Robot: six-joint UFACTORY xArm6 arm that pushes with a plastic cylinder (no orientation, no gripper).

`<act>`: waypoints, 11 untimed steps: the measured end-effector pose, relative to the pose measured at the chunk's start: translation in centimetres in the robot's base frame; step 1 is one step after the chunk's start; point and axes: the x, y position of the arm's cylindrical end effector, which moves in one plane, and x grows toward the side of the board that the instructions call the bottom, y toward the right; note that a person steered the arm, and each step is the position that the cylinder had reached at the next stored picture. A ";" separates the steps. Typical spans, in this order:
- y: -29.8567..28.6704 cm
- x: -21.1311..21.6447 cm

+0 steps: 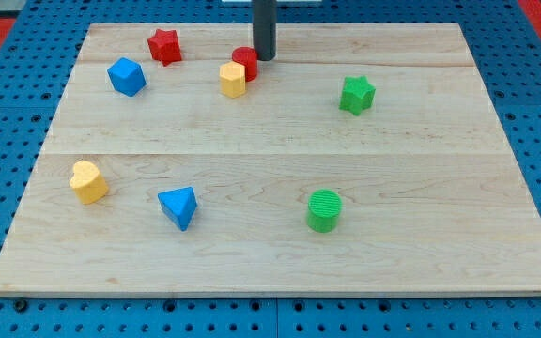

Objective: Form a triangle with the red circle green star and yellow hexagon

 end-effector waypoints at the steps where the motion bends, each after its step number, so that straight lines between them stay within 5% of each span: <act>1: 2.3 2.4; 5: -5.2 2.1; 8: 21.3 3.7; 9: 21.1 7.9; 11: 5.7 9.3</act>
